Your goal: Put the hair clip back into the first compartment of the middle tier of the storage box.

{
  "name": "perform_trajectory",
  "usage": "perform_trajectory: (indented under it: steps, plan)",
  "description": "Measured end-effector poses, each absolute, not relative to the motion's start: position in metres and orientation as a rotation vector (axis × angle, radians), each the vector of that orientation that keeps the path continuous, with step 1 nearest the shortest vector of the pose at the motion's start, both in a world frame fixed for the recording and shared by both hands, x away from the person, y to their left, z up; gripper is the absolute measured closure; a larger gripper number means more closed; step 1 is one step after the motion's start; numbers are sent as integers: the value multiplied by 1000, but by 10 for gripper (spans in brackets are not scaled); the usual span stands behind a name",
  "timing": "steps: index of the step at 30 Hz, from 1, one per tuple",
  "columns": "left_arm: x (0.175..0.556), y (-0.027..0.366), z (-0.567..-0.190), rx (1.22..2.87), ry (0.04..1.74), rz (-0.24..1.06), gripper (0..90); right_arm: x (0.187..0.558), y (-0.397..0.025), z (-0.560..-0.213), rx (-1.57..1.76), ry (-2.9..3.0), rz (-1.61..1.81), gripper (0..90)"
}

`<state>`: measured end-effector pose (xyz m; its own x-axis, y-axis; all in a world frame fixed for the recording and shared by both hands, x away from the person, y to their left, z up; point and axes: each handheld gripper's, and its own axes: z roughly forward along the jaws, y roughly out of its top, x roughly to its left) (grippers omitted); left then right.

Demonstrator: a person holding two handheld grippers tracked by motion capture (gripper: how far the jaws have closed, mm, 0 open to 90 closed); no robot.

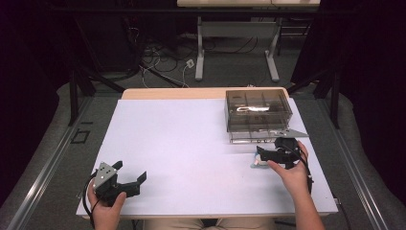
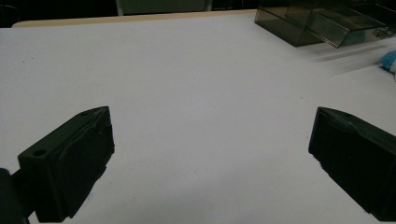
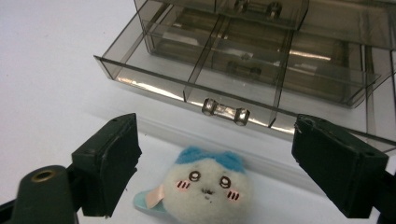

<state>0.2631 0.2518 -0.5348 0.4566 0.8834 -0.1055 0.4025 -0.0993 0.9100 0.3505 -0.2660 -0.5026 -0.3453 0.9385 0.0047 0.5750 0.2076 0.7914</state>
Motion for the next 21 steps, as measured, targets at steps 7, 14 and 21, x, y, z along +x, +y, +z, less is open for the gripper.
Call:
perform_trajectory:
  steps: [7, 14, 21]
  plan:
    - [264, 253, -535, 1715, 1112, 598, 3, 354, -268, -512, 1455, 2029, 954, 152]
    - [264, 253, -536, 1713, 1121, 601, 3, 355, -269, -515, 1479, 2036, 944, 156]
    - [265, 254, -537, 1718, 1125, 603, 3, 359, -268, -524, 1497, 2070, 913, 154]
